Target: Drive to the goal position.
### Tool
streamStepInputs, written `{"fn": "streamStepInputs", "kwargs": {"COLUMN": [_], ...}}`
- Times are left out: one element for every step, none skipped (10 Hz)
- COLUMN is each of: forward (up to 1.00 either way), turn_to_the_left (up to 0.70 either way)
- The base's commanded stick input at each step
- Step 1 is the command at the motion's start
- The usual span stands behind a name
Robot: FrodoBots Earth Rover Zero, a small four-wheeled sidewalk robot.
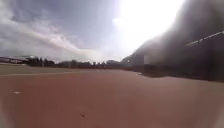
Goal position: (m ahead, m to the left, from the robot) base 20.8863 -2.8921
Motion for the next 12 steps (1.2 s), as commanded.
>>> {"fn": "streamStepInputs", "kwargs": {"forward": [0.70, 0.70, 0.70, 0.70, 0.70, 0.70, 0.70, 0.70, 0.70, 0.70, 0.70, 0.70], "turn_to_the_left": [0.00, 0.00, 0.00, 0.00, 0.00, 0.00, 0.00, 0.00, 0.00, 0.00, 0.00, 0.00]}}
